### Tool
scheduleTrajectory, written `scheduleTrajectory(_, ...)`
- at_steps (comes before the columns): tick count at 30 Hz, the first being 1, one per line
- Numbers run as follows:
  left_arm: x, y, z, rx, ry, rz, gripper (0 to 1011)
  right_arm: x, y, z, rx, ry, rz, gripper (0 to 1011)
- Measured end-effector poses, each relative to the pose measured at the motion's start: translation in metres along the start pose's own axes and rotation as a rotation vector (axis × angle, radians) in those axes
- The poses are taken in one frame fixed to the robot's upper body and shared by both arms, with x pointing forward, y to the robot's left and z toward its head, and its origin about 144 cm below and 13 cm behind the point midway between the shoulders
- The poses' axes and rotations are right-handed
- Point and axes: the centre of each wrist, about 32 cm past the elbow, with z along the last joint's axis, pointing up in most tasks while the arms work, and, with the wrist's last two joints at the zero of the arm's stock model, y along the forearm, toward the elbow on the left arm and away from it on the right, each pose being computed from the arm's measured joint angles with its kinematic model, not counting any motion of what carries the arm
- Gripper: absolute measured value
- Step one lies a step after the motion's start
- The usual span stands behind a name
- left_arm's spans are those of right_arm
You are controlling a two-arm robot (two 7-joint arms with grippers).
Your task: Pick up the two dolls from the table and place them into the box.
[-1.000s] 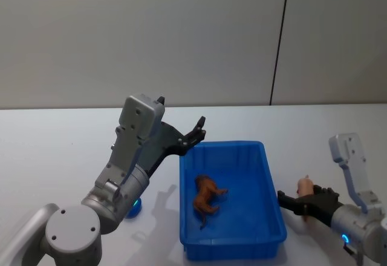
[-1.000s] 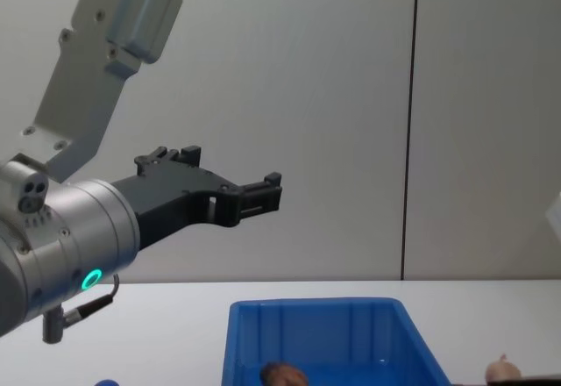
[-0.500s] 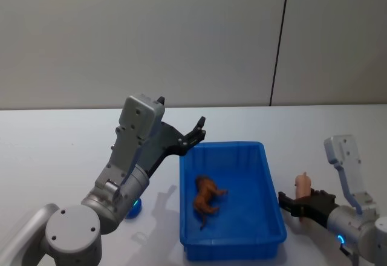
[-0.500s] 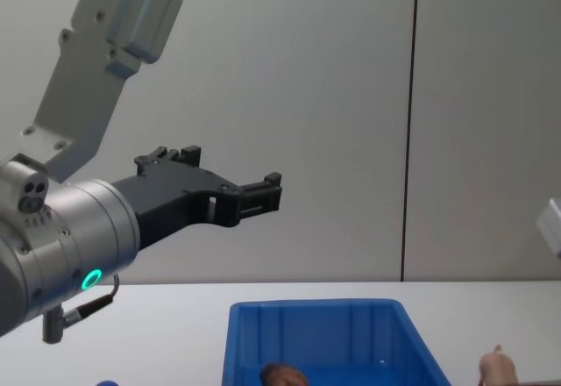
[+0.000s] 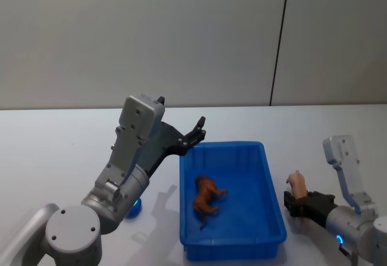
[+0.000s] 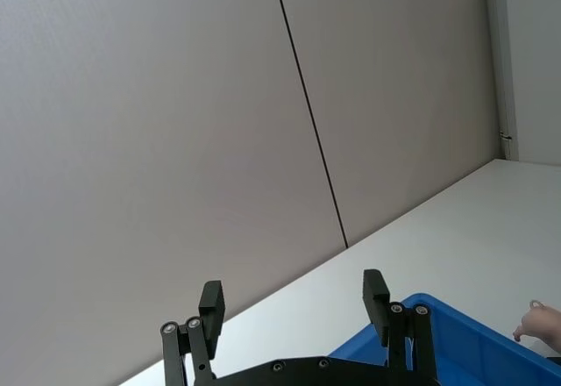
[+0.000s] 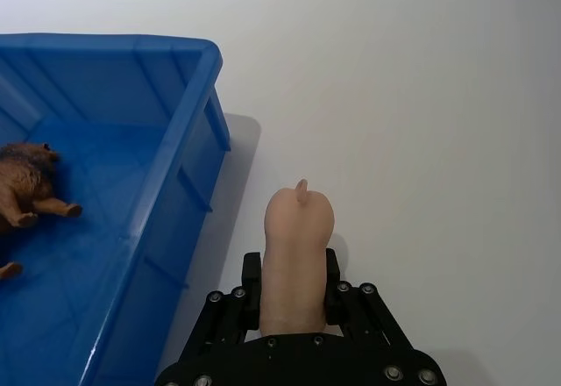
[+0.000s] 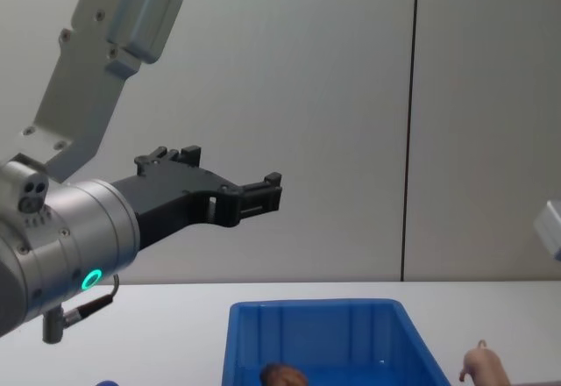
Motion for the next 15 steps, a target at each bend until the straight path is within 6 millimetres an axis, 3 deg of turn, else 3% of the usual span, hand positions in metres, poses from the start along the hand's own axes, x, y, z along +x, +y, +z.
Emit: scheduleTrajectory(15, 0.000, 0.000, 0.000, 0.000, 0.000, 0.000, 1001, 0.002, -0.006, 0.010, 0.119, -0.037, 0.002, 364)
